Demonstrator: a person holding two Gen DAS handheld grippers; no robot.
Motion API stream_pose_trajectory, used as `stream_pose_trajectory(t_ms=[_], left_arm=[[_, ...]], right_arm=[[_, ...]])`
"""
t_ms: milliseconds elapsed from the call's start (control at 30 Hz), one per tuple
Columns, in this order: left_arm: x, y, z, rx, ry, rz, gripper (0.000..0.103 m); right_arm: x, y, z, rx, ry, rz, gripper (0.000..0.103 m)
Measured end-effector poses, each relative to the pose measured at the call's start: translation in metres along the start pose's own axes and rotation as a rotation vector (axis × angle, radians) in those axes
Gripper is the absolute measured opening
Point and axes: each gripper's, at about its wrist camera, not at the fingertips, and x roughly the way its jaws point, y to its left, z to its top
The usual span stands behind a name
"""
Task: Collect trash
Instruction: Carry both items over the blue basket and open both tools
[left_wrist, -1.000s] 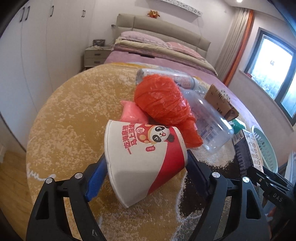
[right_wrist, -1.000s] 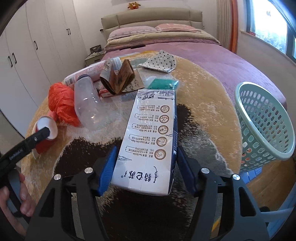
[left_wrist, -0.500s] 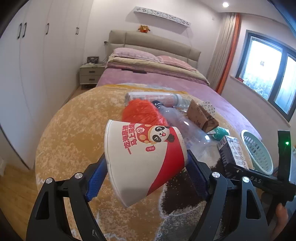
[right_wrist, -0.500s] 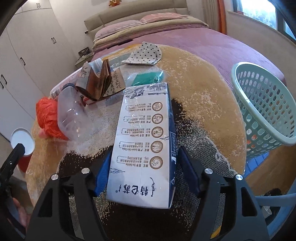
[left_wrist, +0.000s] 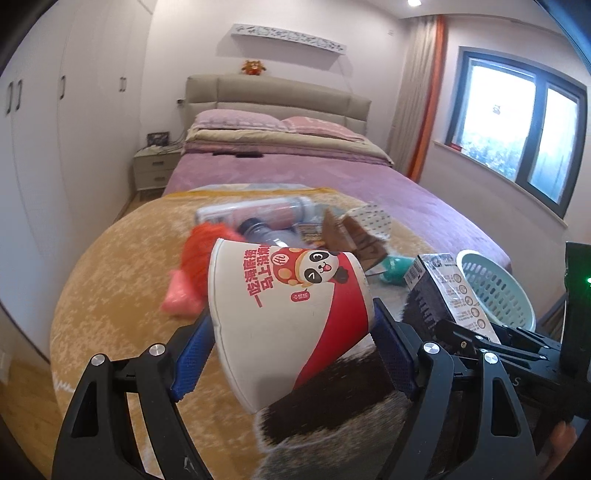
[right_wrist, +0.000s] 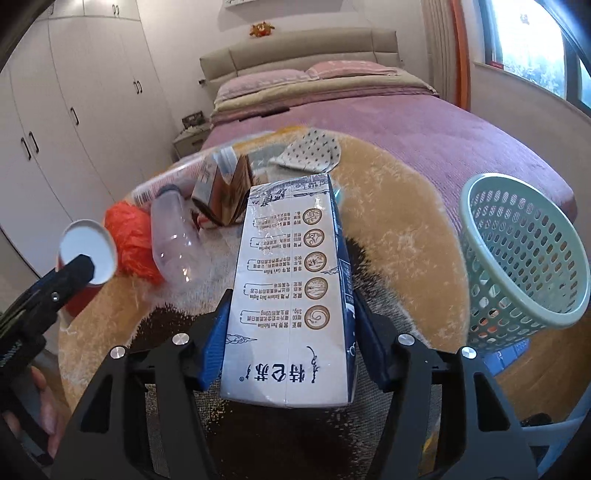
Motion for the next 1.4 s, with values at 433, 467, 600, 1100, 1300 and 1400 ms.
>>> stream_pose_trajectory(t_ms=[433,467,600,1100,1300,1400], left_arm=[[0.053,-0.102,0.029,0.146,0.032,-0.129,0.078],[0.059,-0.113,0.032,0.159,0.038,-0.149,0.078],[0.081,-0.152,0.038,0.205,0.062,-0.213,0.078],[0.181,-0.291,0.025,0.365,0.222,-0.419,0.078],[0.207,-0.308,0.014,0.378,0.295,-0.429,0.078],[0.210,-0.316,0.013,0.389,0.302,-0.425,0.081]], right_arm=[[-0.031,-0.099,0.021,0.160,-0.107,-0.071,0.058],[-0.032,-0.110,0.023,0.177,-0.113,-0.083,0.058],[-0.035,-0.153,0.031,0.238,-0.137,-0.143,0.058],[0.005,-0.286,0.038,0.407,-0.079,-0.363,0.058],[0.015,-0.316,0.036,0.460,-0.049,-0.396,0.059],[0.018,-0.328,0.035,0.491,-0.040,-0.385,0.060]])
